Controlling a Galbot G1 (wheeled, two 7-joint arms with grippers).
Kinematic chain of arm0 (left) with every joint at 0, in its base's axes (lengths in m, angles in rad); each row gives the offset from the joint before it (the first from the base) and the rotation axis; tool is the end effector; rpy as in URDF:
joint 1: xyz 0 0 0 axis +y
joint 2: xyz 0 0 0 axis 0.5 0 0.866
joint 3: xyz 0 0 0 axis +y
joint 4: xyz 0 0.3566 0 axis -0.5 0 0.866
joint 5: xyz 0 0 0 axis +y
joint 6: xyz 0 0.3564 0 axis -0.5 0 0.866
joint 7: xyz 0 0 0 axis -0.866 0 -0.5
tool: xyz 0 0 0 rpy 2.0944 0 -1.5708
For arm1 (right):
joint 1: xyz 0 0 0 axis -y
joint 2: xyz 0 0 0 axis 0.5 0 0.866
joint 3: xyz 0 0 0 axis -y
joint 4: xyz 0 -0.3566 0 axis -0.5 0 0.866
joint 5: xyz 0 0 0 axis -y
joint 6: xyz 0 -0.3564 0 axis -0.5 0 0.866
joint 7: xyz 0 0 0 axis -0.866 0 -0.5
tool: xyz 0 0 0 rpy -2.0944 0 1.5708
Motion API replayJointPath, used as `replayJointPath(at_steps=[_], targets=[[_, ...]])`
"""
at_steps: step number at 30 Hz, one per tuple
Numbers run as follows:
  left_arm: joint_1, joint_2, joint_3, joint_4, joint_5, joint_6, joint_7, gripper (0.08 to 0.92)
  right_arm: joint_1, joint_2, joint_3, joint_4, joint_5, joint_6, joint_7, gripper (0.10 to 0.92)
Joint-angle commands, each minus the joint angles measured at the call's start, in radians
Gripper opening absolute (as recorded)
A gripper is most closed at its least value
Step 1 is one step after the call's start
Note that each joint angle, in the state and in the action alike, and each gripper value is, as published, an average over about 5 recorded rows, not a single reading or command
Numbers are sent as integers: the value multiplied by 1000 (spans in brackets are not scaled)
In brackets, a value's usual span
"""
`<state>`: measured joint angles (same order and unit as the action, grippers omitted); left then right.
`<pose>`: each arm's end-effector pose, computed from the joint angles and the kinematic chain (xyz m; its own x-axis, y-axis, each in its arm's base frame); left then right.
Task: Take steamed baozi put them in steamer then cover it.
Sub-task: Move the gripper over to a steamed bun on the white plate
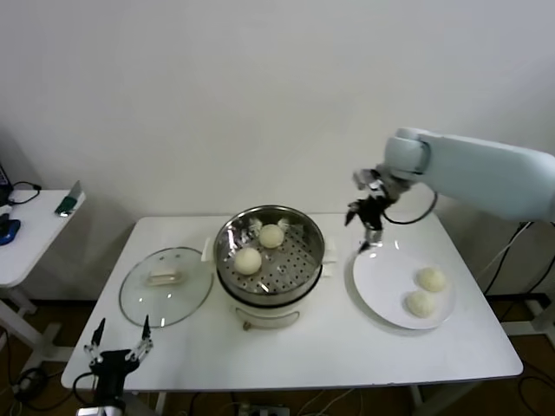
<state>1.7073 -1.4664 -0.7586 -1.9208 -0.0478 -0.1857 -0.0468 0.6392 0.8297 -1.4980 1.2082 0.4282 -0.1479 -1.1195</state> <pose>0.1192 0.1020 -0.3774 -0.9761 -0.2000 0.0851 -0.1821 0.9663 0.1821 0.5718 -0.1048 -0.0798 -0.0738 -0.1660 0.9834 -0.9766 -0.1878 -0.1050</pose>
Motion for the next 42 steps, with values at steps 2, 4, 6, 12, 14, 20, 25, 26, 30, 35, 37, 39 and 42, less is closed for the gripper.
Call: replayJointPath(at_steps=[2, 4, 6, 12, 14, 20, 25, 26, 30, 35, 37, 39, 42], targets=[[4, -5, -1, -3, 18, 6, 1, 823, -326, -268, 220, 12, -337, 44, -26, 823], [4, -8, -1, -1, 25, 7, 1, 823, -376, -272, 261, -2, -357, 47, -24, 823], [3, -11, -1, -1, 30, 9, 0, 823, -419, -271, 298, -18, -379, 51, -22, 823], [1, -17, -1, 2, 41, 13, -1, 823, -506, -238, 380, -67, -421, 59, -10, 823], [3, -18, -1, 5, 43, 12, -1, 823, -522, -222, 395, -83, -423, 59, -5, 823], [8, -22, -4, 12, 44, 8, -2, 823, -545, -176, 420, -128, -446, 63, 0, 823], [11, -21, -8, 14, 44, 5, -3, 823, -546, -140, 432, -172, -465, 74, -1, 823], [12, -21, -8, 14, 44, 4, -4, 823, -546, -135, 433, -177, -468, 76, -2, 823], [19, -19, -10, 15, 44, -2, -9, 823, -547, -118, 432, -192, -480, 82, -5, 823], [21, -17, -13, 19, 44, -3, -10, 823, -542, -102, 428, -201, -480, 84, -14, 822], [21, -17, -12, 20, 44, -3, -10, 823, -538, -98, 424, -202, -480, 84, -19, 817], [22, -18, -12, 21, 45, -3, -10, 823, -535, -96, 419, -201, -479, 84, -23, 800], [23, -19, -12, 20, 46, -4, -10, 823, -530, -97, 410, -197, -476, 85, -29, 757]])
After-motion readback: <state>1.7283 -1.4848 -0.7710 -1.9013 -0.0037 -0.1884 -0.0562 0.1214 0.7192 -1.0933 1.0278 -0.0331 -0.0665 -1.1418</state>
